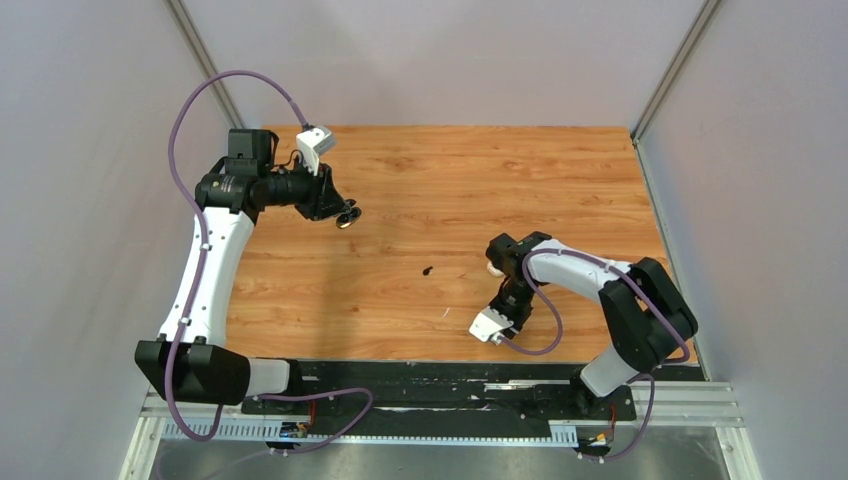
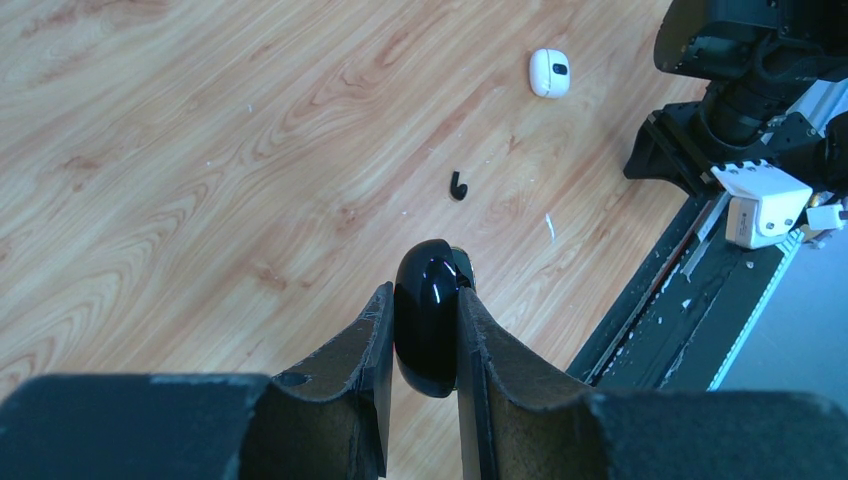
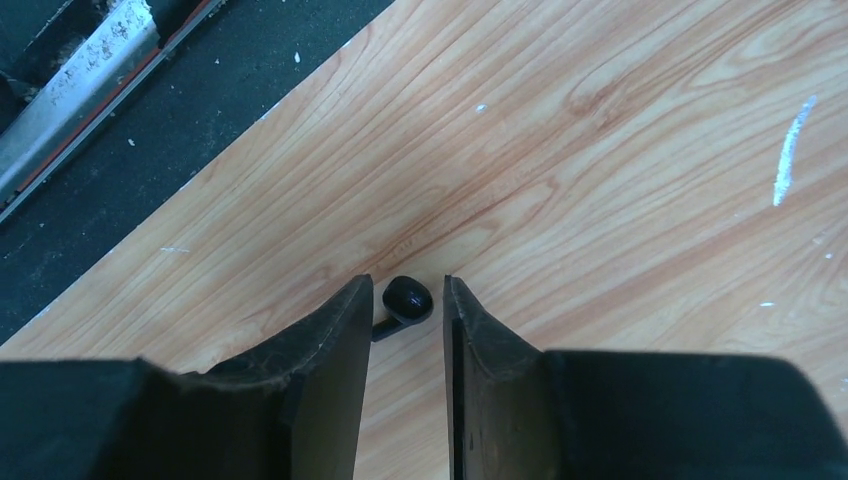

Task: Insert the wireless bluetooth earbuds into the charging case
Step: Pick up the right earbud from the center of the board.

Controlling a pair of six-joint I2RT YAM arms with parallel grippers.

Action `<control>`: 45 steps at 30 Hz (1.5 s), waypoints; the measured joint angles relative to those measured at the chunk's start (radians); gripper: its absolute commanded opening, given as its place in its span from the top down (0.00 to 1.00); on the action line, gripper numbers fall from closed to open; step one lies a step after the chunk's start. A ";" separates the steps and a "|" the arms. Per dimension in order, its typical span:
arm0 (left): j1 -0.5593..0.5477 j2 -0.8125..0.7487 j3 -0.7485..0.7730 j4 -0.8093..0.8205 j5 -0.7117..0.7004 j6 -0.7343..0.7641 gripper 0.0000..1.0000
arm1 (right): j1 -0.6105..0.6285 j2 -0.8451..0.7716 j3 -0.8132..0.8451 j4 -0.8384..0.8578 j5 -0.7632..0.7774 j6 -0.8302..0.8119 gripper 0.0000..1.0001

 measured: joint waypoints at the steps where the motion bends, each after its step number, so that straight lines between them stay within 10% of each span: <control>1: 0.000 0.000 0.000 0.000 0.000 0.000 1.00 | 0.000 0.006 0.000 0.000 0.002 0.003 0.70; 20: 0.000 0.000 0.000 0.005 -0.002 -0.005 1.00 | 0.006 0.087 0.064 -0.007 0.002 0.133 0.93; 31: -0.071 0.064 0.001 0.030 -0.019 -0.014 1.00 | 0.006 0.014 0.346 0.048 -0.048 0.575 1.00; 45: -0.312 0.257 0.082 0.142 -0.003 -0.117 1.00 | 0.022 -0.443 0.264 0.743 -0.108 1.205 1.00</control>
